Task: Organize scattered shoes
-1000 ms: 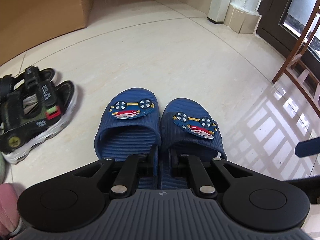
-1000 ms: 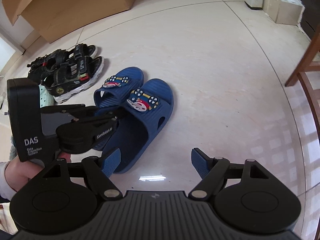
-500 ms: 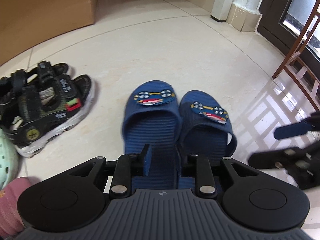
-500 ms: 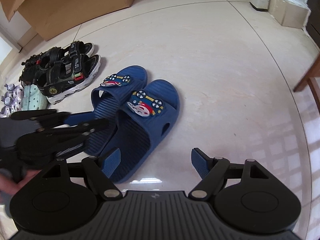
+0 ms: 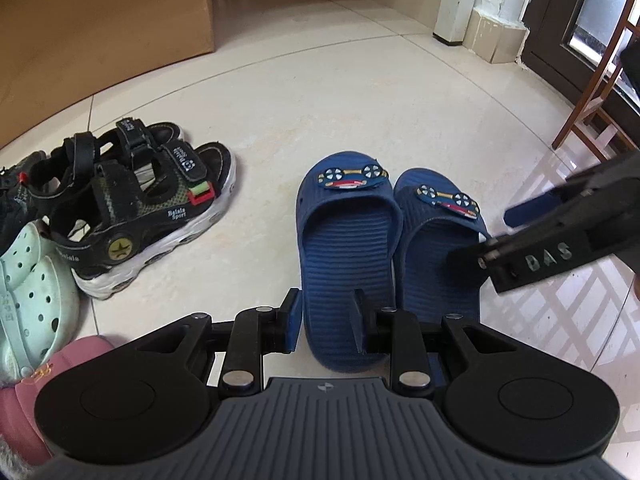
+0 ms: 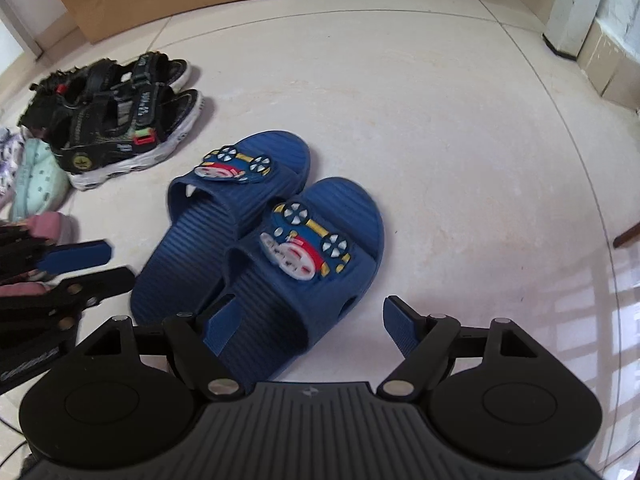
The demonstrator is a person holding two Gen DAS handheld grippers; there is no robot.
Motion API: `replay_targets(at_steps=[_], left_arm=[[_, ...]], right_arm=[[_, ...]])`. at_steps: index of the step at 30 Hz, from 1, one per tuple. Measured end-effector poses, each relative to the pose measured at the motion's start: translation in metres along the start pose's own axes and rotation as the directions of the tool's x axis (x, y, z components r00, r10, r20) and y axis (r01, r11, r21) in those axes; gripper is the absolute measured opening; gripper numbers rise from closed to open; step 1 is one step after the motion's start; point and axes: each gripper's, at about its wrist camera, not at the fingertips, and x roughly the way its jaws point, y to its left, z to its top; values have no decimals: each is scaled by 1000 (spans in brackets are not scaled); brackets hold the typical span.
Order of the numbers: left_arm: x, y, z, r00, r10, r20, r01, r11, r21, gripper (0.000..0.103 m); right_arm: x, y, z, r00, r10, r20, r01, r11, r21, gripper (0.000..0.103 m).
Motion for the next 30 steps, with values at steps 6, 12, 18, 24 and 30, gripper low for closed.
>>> replay_targets(at_steps=[6,12,18,24,30], left_arm=[[-3,8,-5,1000,7,-5,-7,1000,-19,29],[-7,18,-6,1000,19,1,-19,999,-34,29],[-15,27,-4,998,58,22,-57,998,-25,35],[-24,43,-4,994,100,46,-99,995,-20,38],[-27,60,-4,992,121,41,-119,991,-57,38]], right_arm=[[6,-5,12,999,-33,11,33,999,-2,84],[9,-8,21,999,-48,16,49,999,-10,84],[10,-7,17,999,-46,2,46,999,-1,84],[-6,1,1,1000,-21,14,20,999,40,84],[-15,21,-5,998,47,37,-50,995,84,84]])
